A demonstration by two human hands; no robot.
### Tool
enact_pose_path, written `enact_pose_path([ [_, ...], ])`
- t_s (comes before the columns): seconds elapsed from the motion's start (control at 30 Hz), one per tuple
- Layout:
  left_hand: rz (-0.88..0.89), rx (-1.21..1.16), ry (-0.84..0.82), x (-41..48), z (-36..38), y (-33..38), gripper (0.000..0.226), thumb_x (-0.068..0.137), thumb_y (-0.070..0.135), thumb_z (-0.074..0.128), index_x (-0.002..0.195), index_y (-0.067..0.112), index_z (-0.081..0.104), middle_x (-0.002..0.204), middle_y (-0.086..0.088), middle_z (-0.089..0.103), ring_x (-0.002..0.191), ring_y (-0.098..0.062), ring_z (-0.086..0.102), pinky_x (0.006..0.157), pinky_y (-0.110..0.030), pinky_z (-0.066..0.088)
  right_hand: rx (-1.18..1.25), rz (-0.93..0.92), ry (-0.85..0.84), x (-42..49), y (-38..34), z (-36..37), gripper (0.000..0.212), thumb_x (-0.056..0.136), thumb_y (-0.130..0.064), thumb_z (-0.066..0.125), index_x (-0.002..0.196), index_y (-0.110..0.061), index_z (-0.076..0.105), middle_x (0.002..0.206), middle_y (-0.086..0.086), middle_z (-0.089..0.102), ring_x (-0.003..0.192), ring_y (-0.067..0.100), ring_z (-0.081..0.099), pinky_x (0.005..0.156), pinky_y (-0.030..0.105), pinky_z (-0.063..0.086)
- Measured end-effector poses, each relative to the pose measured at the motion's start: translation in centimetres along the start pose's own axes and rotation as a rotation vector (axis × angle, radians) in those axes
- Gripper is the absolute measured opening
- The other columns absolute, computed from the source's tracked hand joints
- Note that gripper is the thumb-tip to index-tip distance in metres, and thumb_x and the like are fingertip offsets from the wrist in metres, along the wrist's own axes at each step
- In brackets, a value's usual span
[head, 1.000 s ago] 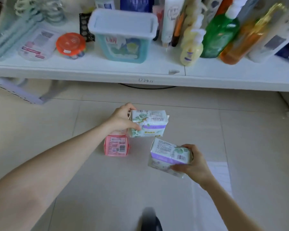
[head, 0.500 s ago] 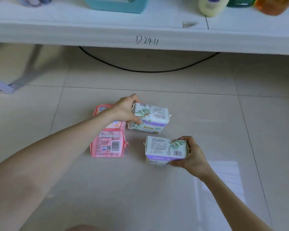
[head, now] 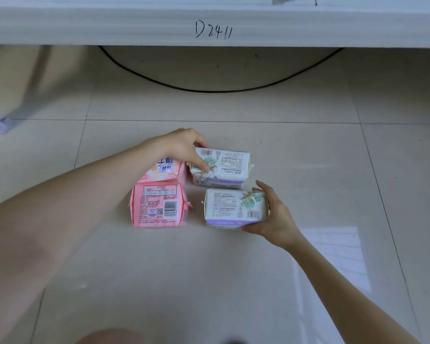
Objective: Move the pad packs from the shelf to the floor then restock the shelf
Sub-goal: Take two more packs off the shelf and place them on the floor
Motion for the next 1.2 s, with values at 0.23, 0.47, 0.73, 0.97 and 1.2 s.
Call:
enact_pose_path([
  [0.23, -0.006, -0.044, -0.025, 0.1, 0.0, -0.1, 0.056, 0.067, 0.040, 0.085, 0.117, 0.024, 0.066, 0.111, 0.009, 0.067, 0.096, -0.009, 0.062, 0.082, -0.028, 0.051, 0.021, -0.039, -0.013, 2.0, -1.3, 1.2, 0.114, 0.055, -0.008, 0.091, 0.146, -0.030, 0.028, 0.114, -0.030, 0.055, 0.101, -0.013, 0.056, 0.082, 0.015, 0.050],
  [0.47, -0.040, -0.098, 0.005, 0.1, -0.2, -0.6, 0.052, 0.070, 0.041, 0.083, 0.118, 0.029, 0.065, 0.108, 0.012, 0.066, 0.076, 0.004, 0.059, 0.053, -0.013, 0.039, 0.046, -0.053, 0.006, 3.0, -1.5, 1.5, 0.105, 0.052, -0.008, 0.090, 0.140, -0.031, 0.038, 0.106, -0.027, 0.062, 0.097, -0.012, 0.059, 0.076, 0.011, 0.050],
  [0.73, -0.054, -0.097, 0.009, -0.1, -0.2, -0.9, 0.052, 0.073, 0.039, 0.081, 0.119, 0.025, 0.063, 0.108, 0.011, 0.064, 0.071, 0.004, 0.058, 0.049, -0.011, 0.037, 0.019, -0.027, 0.019, 3.1, -1.1, 1.7, 0.102, 0.054, -0.008, 0.091, 0.139, -0.029, 0.040, 0.107, -0.026, 0.062, 0.096, -0.015, 0.057, 0.073, 0.005, 0.047],
  [0.97, -0.065, -0.129, 0.013, -0.2, 0.1, -0.9, 0.052, 0.073, 0.036, 0.081, 0.120, 0.023, 0.062, 0.109, 0.010, 0.064, 0.076, 0.003, 0.058, 0.054, -0.012, 0.039, -0.004, -0.014, 0.037, 2.8, -1.0, 1.7, 0.098, 0.057, -0.011, 0.090, 0.138, -0.030, 0.040, 0.109, -0.026, 0.061, 0.097, -0.017, 0.056, 0.075, 0.004, 0.046],
  [1.2, -0.108, -0.143, 0.091, -1.8, 0.4, -1.2, 0.052, 0.079, 0.036, 0.076, 0.126, 0.021, 0.060, 0.123, -0.001, 0.063, 0.111, -0.019, 0.058, 0.097, -0.032, 0.045, -0.127, 0.010, 0.090, 1.2, -2.3, 1.3, 0.087, 0.066, -0.021, 0.083, 0.140, -0.027, 0.037, 0.123, -0.011, 0.060, 0.111, 0.007, 0.057, 0.091, 0.032, 0.051],
])
Point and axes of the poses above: each hand's wrist, its own x-axis towards the middle knuckle, its own z-axis out of the palm, y = z × x, the point moved 6 cm from there along x, towards the middle knuckle
